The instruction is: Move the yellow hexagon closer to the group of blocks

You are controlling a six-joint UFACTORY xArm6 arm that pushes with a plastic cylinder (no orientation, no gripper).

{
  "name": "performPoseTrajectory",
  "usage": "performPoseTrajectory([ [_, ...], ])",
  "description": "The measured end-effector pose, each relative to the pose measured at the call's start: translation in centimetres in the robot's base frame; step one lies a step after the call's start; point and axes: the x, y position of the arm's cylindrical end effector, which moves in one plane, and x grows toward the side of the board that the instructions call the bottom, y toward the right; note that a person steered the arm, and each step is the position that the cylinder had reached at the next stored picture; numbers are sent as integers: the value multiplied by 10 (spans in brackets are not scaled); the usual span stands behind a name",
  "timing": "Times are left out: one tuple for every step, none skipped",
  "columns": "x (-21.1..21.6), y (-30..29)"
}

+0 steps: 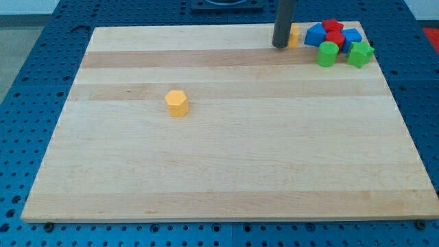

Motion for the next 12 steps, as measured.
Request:
performPoseTrajectory([
  [37,-20],
  [92,-26],
  [148,-27],
  [207,-70],
  [240,-158],
  [231,-226],
  [194,-201],
  [160,-175],
  [162,-176],
  [184,-231],
  [169,-251],
  [142,-191],
])
